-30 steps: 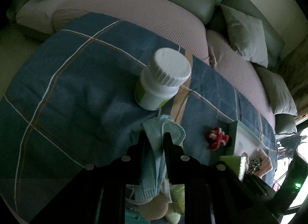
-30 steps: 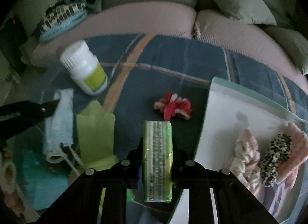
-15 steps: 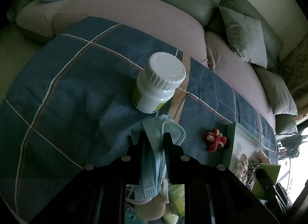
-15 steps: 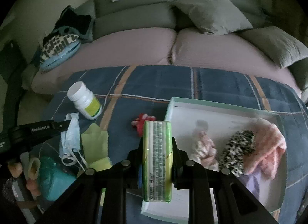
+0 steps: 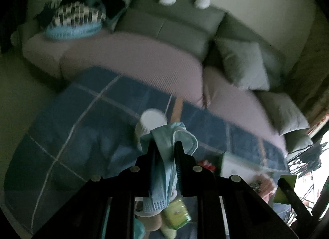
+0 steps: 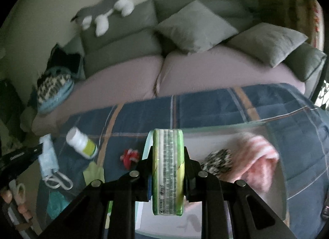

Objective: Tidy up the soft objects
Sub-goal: 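Carry the mask and green tissue pack over the white tray with both grippers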

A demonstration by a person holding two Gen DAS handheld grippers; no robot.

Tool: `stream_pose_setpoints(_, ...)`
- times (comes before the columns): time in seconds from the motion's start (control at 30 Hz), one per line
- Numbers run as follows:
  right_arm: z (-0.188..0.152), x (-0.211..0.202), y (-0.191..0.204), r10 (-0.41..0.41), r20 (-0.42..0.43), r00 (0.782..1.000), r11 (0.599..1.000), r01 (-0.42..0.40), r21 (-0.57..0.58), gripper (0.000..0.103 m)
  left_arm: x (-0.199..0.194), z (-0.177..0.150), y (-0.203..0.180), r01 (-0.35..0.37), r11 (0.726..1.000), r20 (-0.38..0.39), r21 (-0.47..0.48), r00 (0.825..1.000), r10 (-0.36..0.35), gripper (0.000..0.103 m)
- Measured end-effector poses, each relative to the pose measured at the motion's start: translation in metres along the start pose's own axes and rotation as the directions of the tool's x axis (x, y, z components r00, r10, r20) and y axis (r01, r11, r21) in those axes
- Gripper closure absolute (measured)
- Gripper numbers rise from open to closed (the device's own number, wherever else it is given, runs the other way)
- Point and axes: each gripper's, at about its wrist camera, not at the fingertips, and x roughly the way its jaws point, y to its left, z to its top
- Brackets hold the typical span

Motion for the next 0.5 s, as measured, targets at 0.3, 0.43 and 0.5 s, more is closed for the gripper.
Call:
stream_pose_setpoints(0.3,0.018,-0.053,-0.059,-0.116,0.128,0.985,0.988,0.101,0.119,0.080,-0.037,0.000,-0.059,0.116,0.982,0.076,0.152,0.989,-0.128,0.085)
stream_pose_setpoints(0.43,0.020,-0.062,-0.086,-0.182,0.132,0.974,0.972,0.157,0.174,0.080,-0.021,-0.010,-0.098,0.159,0.958,0.010,0.239,0.986,-0.166,0.085)
stream_pose_setpoints(0.5,0.019,-0.064,-0.096,-0.203,0.125,0.971,0.965,0.177,0.195,0.080,-0.013,-0.015,-0.114,0.177,0.947,-0.023,0.269,0.984,-0.178,0.085)
